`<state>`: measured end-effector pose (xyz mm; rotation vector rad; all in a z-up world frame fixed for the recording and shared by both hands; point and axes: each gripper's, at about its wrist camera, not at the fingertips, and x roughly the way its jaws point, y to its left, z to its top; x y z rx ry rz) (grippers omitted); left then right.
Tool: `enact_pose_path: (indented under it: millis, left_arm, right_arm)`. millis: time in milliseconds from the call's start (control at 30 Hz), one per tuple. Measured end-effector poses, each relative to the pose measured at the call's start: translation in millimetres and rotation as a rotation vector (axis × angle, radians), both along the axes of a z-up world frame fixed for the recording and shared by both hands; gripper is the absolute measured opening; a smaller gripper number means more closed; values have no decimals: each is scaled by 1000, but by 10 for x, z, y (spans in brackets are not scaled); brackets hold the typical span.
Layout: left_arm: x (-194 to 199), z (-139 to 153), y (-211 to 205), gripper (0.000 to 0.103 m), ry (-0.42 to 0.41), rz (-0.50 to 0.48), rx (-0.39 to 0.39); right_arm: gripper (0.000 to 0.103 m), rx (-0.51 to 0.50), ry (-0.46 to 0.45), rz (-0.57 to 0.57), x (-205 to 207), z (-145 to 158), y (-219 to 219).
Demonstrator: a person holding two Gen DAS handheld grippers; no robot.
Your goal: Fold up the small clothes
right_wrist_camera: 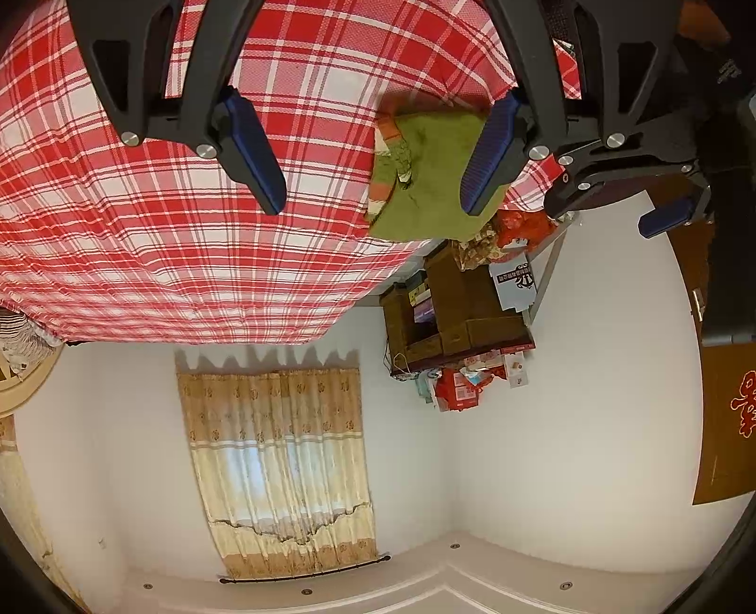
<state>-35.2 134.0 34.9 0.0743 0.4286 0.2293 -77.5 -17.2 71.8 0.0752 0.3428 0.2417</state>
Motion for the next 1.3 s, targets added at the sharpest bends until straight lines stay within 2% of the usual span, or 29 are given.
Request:
enact_pose_path:
  millis: [833, 1300]
  left_arm:
    - [30, -28, 57, 103, 15, 8, -4]
    - [82, -65, 42, 103, 33, 7, 22]
  right_arm:
    - [77, 8, 11, -9, 35, -47, -5]
    - [77, 28, 25, -23, 39, -87, -25]
